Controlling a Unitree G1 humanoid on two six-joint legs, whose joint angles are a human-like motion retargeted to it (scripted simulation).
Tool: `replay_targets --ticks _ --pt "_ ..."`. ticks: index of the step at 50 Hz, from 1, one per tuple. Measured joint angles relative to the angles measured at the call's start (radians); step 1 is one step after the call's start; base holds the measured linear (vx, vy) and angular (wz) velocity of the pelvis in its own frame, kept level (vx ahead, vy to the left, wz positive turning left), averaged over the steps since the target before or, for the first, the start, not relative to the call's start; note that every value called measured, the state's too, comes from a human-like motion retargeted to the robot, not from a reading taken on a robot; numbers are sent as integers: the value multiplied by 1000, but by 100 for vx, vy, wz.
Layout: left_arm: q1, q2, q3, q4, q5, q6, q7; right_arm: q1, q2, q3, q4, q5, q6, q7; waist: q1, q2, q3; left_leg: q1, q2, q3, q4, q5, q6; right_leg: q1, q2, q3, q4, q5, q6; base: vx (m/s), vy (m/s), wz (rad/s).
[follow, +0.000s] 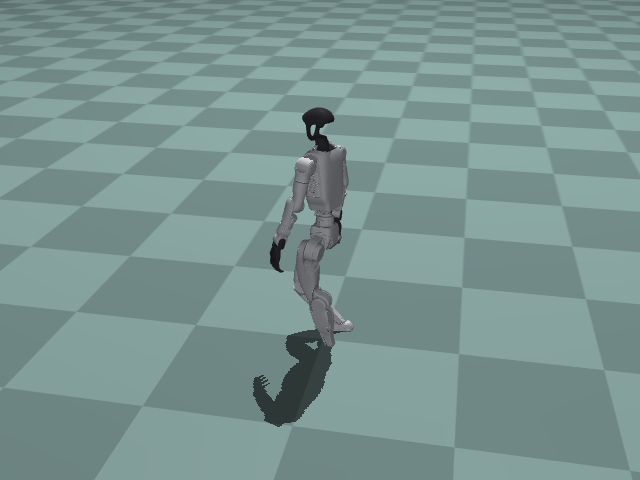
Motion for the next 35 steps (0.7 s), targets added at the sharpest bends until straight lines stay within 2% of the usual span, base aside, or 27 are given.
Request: replay_targets --ticks 2,3,7,8,9,12,14,16,17,18,19,21,23,25,28,30,32,35 --pt "-5 -1 4 34 3 -18 -14 -21 13 0 44 -2 -7 12 -2 -16 -22 -60 -25 -21 34 2 -2 -23 3 52 -53 -4 -19 3 1 80" --pt "-13 5 9 60 3 -32 -28 -43 22 -2 79 -5 -13 24 5 5 -62 -123 -5 -37 50 -5 -6 -56 24 54 -115 19 -34 4 1 73" --pt "29 -9 32 106 -14 -36 -52 -39 28 -3 128 -9 -6 36 51 -4 -84 -232 -16 -46 143 -17 -36 -92 3 49 -157 42 -71 -5 -2 65" --pt "31 -5 37 124 -21 -42 -63 -48 30 -11 144 -8 -8 41 70 28 -117 -303 23 -55 196 -51 -46 -110 18 14 -228 75 -77 -2 2 86" --pt "43 -7 44 138 -26 -42 -69 -47 30 -16 153 -6 -8 40 80 33 -124 -341 35 -44 235 -75 -51 -124 14 -6 -240 88 -80 -9 1 98" --pt "83 -14 68 169 -34 -41 -76 -41 27 -35 163 7 -10 28 89 15 -116 -413 53 31 350 -153 -51 -154 -34 -60 -217 86 -78 -16 1 135" --pt "105 -10 84 190 -35 -41 -77 -42 28 -52 164 18 -14 19 85 10 -124 -462 107 102 456 -215 -45 -167 -69 -117 -220 84 -68 -13 5 165" --pt "122 -2 98 208 -34 -40 -75 -45 33 -65 160 26 -23 10 75 8 -140 -502 198 192 578 -279 -33 -175 -103 -187 -226 83 -57 -13 8 173" --pt "127 8 106 216 -32 -39 -74 -49 40 -68 158 28 -29 5 76 24 -159 -535 283 231 655 -317 -27 -169 -97 -236 -267 99 -56 -8 12 127" --pt "126 28 118 226 -28 -40 -73 -57 56 -66 156 27 -37 1 92 75 -198 -597 428 254 760 -370 -24 -146 -43 -311 -382 148 -61 -9 12 114" --pt "128 35 121 229 -26 -39 -69 -57 63 -64 154 27 -42 -3 94 93 -217 -617 529 296 825 -392 -20 -146 -36 -363 -404 163 -63 -15 10 133" --pt "127 38 119 228 -24 -36 -57 -52 72 -56 150 22 -51 -10 81 99 -238 -612 682 397 899 -401 -12 -160 -70 -447 -364 158 -64 -20 9 203" --pt "108 61 118 216 -20 -30 -43 -53 96 -39 154 12 -59 -16 70 130 -276 -620 836 468 910 -395 -7 -106 -59 -558 -470 191 -75 -10 16 215" --pt "88 65 108 198 -14 -34 -33 -42 111 -20 160 3 -60 -18 69 151 -294 -620 958 534 948 -391 -25 -97 -79 -641 -451 195 -82 -11 21 211" --pt "43 65 73 151 15 -40 -19 -30 127 5 178 -21 -57 -25 89 183 -293 -622 1018 534 964 -385 -66 -30 -89 -733 -464 189 -108 -5 30 204" --pt "-2 52 27 114 53 -40 -11 -25 125 -3 185 -39 -50 -31 91 167 -272 -617 926 493 932 -391 -71 8 -153 -767 -415 147 -135 0 38 255" --pt "-34 40 -11 94 84 -43 -2 -16 129 4 184 -52 -44 -32 82 147 -245 -614 827 447 925 -401 -72 -6 -209 -716 -304 107 -153 5 45 296" --pt "-85 25 -60 93 109 -41 7 -20 133 7 167 -65 -37 -24 10 74 -188 -562 575 390 845 -404 -40 -53 -317 -573 -88 31 -172 15 48 351"
